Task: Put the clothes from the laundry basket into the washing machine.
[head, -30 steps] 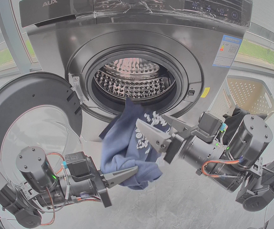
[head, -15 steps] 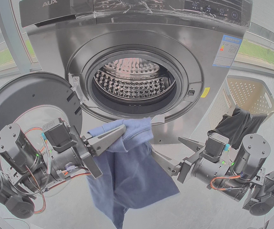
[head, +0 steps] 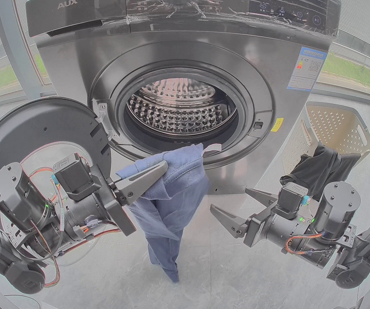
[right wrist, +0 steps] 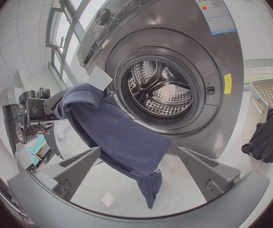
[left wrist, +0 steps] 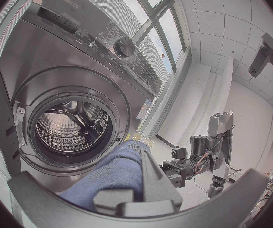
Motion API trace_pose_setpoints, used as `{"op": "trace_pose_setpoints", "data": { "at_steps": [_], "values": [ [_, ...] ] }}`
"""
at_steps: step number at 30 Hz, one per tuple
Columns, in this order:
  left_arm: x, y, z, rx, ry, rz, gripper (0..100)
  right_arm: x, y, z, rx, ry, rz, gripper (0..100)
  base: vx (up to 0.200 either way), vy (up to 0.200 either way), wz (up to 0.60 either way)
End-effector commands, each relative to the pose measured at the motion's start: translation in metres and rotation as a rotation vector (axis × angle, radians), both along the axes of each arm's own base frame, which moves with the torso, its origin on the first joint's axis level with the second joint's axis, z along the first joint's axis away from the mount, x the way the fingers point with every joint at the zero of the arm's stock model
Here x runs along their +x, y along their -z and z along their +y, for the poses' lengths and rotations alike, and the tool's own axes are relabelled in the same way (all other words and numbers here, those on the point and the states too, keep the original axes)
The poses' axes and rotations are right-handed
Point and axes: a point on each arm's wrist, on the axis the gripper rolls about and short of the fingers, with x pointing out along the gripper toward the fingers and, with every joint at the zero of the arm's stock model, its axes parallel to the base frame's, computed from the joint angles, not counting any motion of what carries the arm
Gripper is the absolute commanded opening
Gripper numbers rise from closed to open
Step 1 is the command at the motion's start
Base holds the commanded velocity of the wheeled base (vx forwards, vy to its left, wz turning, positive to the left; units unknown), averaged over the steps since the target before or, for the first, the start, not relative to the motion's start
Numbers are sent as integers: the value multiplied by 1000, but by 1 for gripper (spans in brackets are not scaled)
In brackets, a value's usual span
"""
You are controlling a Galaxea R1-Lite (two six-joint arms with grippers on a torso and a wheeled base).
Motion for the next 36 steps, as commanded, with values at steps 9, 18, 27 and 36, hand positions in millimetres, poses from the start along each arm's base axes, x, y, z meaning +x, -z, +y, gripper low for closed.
{"op": "trace_pose_setpoints", "data": {
  "at_steps": [9,18,27,36],
  "values": [
    [1,1,-1,1,0,3,0,22,19,26,-7,-103,-83,100,0,0,0],
    [1,0,0,0,0,1,0,42,26,48,9,-161,-106,100,0,0,0],
    [1,2,0,4,0,7,0,62,16,36,-5,-136,-169,100,0,0,0],
    [2,4,-1,9,0,13,0,58,13,45,14,-225,-190,100,0,0,0]
  ]
}}
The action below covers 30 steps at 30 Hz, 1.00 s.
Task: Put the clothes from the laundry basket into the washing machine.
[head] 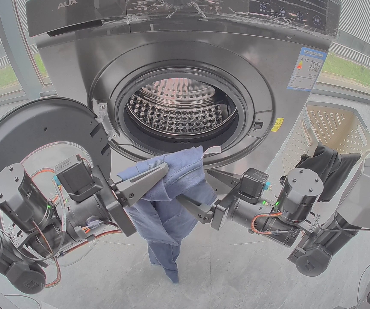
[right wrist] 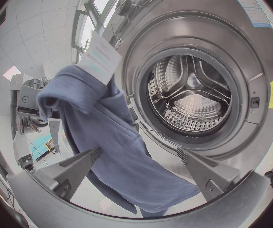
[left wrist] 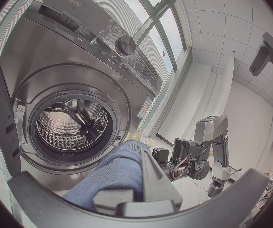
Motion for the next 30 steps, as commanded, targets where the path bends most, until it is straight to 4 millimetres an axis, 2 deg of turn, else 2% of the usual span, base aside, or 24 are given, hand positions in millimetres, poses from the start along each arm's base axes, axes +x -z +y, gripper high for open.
{"op": "trace_pose_setpoints", "data": {
  "at_steps": [1,4,15,16,24,30],
  "values": [
    [1,1,0,2,-1,3,0,-2,1,4,2,-35,1,100,0,0,0],
    [2,1,-1,1,-4,5,0,-6,1,8,3,-91,4,100,0,0,0],
    [3,1,-1,1,-5,5,0,-6,2,9,1,-100,5,100,0,0,0],
    [3,1,-1,0,-5,4,0,-6,2,9,1,-100,5,0,0,0,0],
    [5,1,2,0,-20,6,0,-8,5,15,13,-114,-6,0,0,0,0],
    [6,2,2,1,-22,7,0,-20,6,10,0,-115,13,0,0,0,0]
  ]
}}
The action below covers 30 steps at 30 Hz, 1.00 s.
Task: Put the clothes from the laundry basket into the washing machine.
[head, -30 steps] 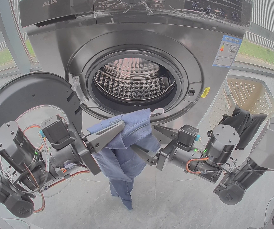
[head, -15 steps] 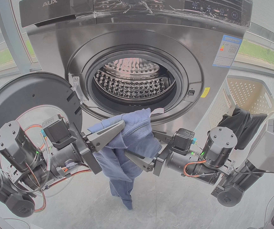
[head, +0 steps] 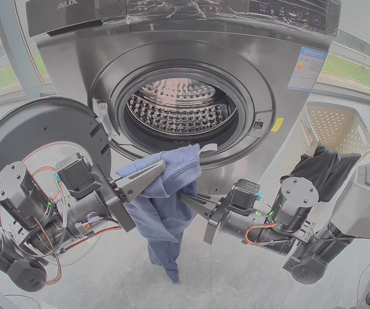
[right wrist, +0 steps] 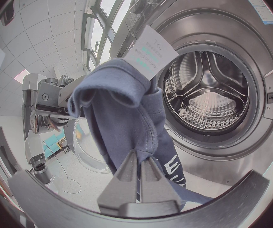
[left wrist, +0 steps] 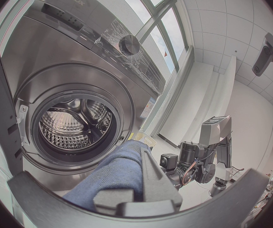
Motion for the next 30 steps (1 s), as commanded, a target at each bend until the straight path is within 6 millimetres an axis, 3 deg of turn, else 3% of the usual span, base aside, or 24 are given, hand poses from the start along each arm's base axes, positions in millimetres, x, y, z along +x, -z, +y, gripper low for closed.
{"op": "trace_pose_setpoints", "data": {
  "at_steps": [1,4,9,10,19,30],
  "values": [
    [0,0,0,-1,-1,0,0,-9,-2,-5,-8,0,9,0,0,0,0],
    [0,0,0,-1,-1,0,0,-18,-4,-10,-17,6,20,0,0,0,0],
    [0,-1,0,-3,0,-7,0,-17,-3,-10,-21,25,23,0,0,0,0],
    [0,-1,0,-3,0,-7,0,-17,-3,-10,-21,25,23,100,0,0,0],
    [-4,-3,-1,-7,12,-13,0,10,-6,9,21,36,-21,100,0,0,0],
    [-3,-4,-1,-8,9,-14,0,8,-2,11,12,19,-13,100,0,0,0]
  ]
}}
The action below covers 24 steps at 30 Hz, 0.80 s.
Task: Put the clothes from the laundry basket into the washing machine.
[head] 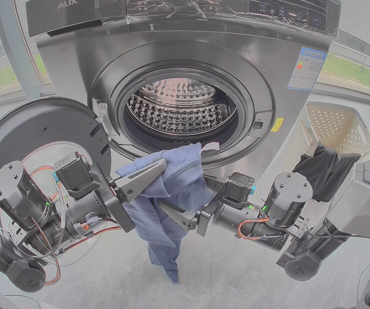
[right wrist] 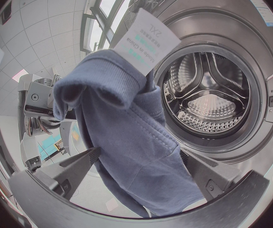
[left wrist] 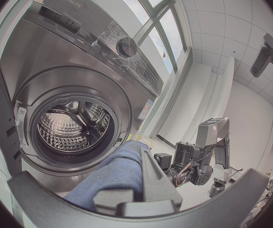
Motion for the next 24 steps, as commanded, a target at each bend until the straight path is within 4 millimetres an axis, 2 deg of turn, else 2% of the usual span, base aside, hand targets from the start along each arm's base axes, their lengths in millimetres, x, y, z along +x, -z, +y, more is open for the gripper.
{"op": "trace_pose_setpoints", "data": {
  "at_steps": [1,13,17,24],
  "values": [
    [0,0,0,-1,-1,-1,0,0,5,1,-8,-5,7,0,0,0,0],
    [2,2,0,4,-7,7,0,-3,8,2,-14,-13,16,0,0,0,0],
    [2,3,1,7,-9,10,0,-16,-6,-11,-4,5,9,0,0,0,0],
    [5,8,-2,11,-6,34,0,-38,-12,-42,-26,73,34,0,0,0,0]
  ]
}}
